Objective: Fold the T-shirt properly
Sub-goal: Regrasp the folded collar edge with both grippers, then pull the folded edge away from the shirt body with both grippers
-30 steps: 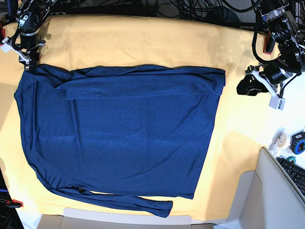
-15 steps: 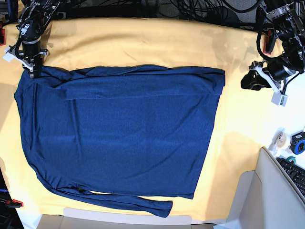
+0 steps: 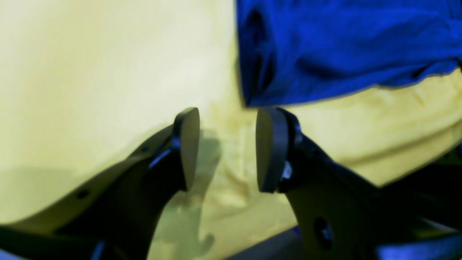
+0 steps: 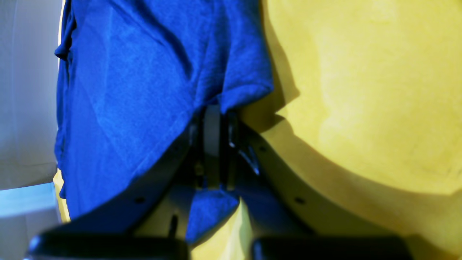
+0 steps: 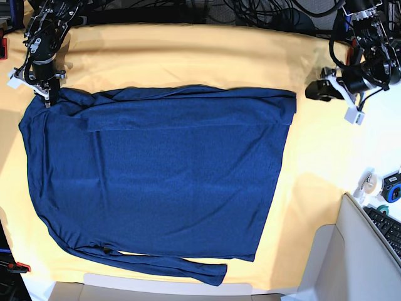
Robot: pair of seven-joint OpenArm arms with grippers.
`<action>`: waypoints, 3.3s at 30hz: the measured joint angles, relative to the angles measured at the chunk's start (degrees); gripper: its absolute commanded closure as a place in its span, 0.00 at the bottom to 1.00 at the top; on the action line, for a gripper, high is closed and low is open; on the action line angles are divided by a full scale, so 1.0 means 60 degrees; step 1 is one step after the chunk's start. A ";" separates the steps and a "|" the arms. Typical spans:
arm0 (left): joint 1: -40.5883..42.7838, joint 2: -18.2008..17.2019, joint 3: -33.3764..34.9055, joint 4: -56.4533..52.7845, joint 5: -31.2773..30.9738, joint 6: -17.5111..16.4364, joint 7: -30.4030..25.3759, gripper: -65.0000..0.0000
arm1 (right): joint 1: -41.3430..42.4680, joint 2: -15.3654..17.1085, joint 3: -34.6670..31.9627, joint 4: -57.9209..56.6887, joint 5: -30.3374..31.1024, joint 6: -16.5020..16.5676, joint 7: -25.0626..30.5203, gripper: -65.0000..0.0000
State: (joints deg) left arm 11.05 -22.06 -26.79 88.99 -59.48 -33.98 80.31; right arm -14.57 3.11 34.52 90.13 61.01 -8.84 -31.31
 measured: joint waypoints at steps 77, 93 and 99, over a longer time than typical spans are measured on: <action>-0.0648 0.0849 0.1064 -0.0619 0.0127 -0.0022 -0.0058 1.00 | -0.0900 0.0849 -0.0127 0.1169 0.0397 -0.0109 -0.1752 1.00; -0.0557 0.0692 0.0357 0.0138 0.0073 -0.0040 0.0051 1.00 | -0.1231 0.1300 -0.0146 0.1712 0.0404 -0.0146 -0.1829 1.00; -0.0645 0.0594 0.0321 0.0678 0.0062 -0.0058 0.0022 1.00 | -0.0973 0.1574 -0.0146 0.2415 0.0368 -0.0091 -0.1792 1.00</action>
State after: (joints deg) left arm 7.18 -18.50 -24.86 93.06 -59.11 -34.33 80.44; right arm -20.40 12.56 33.65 104.62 63.22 -9.39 -42.06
